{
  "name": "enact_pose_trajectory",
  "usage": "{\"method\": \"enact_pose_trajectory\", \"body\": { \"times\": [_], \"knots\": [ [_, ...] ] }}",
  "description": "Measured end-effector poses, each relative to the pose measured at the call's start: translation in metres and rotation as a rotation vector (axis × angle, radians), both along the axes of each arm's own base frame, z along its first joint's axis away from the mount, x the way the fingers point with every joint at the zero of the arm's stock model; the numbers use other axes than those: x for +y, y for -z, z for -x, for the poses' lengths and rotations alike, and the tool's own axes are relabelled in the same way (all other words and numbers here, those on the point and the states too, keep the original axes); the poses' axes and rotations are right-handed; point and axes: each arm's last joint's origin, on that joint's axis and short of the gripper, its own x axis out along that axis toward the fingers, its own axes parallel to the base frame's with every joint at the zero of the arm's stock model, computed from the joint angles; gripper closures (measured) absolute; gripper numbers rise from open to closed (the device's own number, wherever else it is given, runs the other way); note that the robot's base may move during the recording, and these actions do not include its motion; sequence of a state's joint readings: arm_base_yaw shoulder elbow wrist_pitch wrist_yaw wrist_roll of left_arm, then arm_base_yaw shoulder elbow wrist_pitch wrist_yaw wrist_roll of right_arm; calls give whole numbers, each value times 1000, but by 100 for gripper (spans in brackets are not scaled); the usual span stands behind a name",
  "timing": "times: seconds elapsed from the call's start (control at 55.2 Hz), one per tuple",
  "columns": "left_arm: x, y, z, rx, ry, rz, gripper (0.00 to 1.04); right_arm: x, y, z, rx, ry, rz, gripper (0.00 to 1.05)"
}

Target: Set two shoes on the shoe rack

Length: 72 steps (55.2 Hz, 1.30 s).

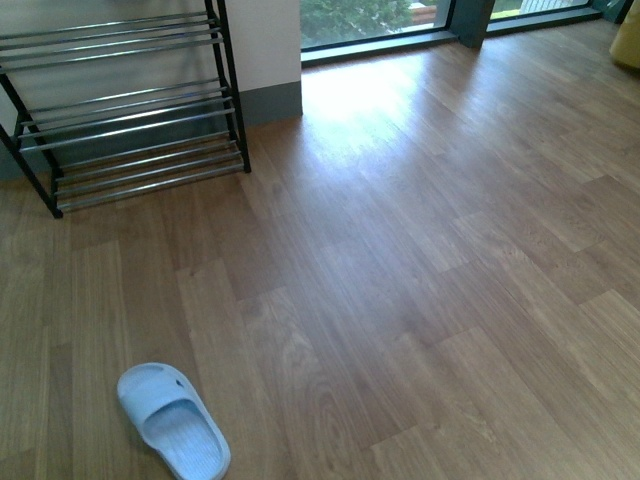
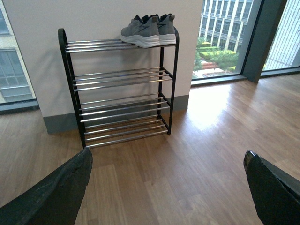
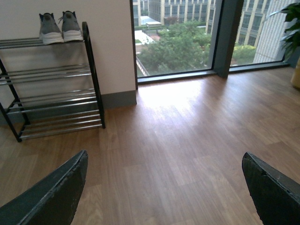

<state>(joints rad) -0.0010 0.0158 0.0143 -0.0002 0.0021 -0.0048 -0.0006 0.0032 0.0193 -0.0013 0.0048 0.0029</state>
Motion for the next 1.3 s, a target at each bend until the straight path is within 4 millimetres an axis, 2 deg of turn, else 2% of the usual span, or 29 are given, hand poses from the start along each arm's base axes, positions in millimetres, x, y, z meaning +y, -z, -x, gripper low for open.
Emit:
{"method": "enact_pose_trajectory", "body": {
  "times": [1.303],
  "knots": [
    [0, 0, 0, 0, -8, 0, 9, 0, 0, 0, 1, -10, 1, 9]
  ]
}}
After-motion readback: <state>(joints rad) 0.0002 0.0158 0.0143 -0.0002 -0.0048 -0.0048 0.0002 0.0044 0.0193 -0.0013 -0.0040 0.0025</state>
